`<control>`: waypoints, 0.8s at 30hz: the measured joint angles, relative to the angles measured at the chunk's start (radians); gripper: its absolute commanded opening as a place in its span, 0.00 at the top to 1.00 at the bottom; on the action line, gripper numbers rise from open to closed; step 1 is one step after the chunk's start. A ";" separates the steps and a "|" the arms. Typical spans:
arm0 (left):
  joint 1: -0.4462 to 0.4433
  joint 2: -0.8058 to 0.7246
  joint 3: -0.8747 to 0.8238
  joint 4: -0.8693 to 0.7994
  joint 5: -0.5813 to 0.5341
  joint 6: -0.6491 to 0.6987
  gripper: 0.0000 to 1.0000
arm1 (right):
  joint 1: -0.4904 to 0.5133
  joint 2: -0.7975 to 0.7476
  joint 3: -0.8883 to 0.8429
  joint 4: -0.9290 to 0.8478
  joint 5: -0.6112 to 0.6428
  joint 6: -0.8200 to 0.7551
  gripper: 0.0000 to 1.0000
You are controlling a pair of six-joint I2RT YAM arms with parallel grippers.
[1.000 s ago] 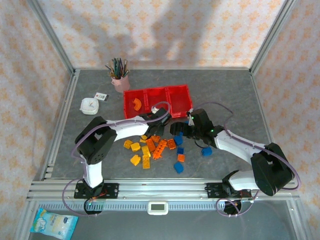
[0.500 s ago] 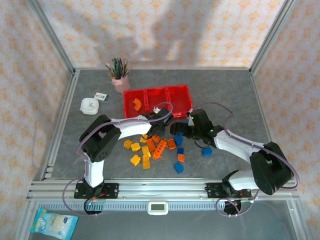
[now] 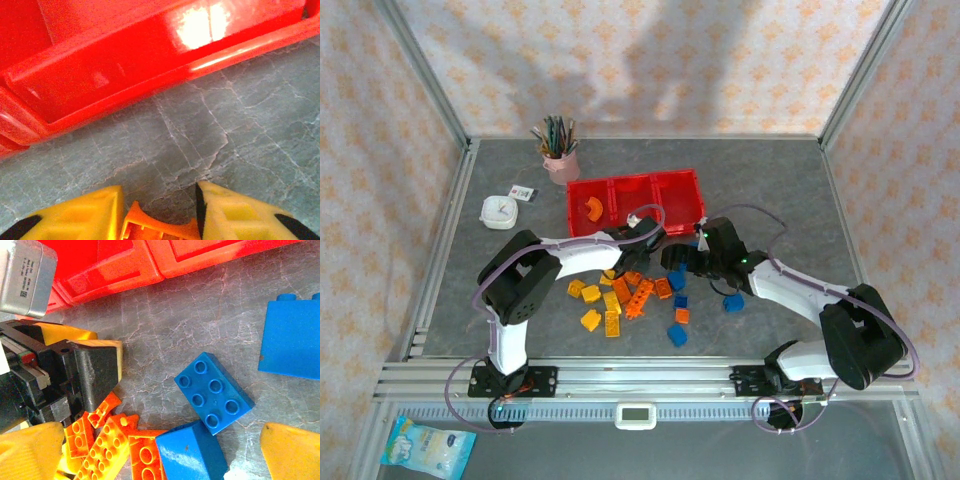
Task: Sort the legos into containers by color
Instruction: Pick up the lego from the center of the table, then place the lego in the container.
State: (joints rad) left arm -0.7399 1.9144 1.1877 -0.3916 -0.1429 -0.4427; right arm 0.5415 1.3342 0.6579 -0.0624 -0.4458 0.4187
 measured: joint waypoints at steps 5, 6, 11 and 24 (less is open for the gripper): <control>0.003 -0.018 -0.006 -0.025 -0.001 0.000 0.61 | -0.002 -0.002 0.000 0.000 0.000 0.000 0.00; 0.003 -0.022 -0.006 -0.027 -0.002 0.000 0.61 | -0.002 -0.004 0.000 0.000 0.000 0.000 0.00; 0.003 -0.081 -0.011 -0.039 -0.007 -0.001 0.62 | -0.002 -0.015 0.000 -0.004 0.001 -0.001 0.00; 0.058 -0.364 -0.048 -0.048 -0.036 -0.028 0.63 | 0.000 -0.041 0.096 -0.097 0.023 -0.045 0.00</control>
State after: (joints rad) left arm -0.6823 1.5509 1.1393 -0.4393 -0.1787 -0.4706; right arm 0.5411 1.2930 0.7536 -0.1589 -0.4232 0.3733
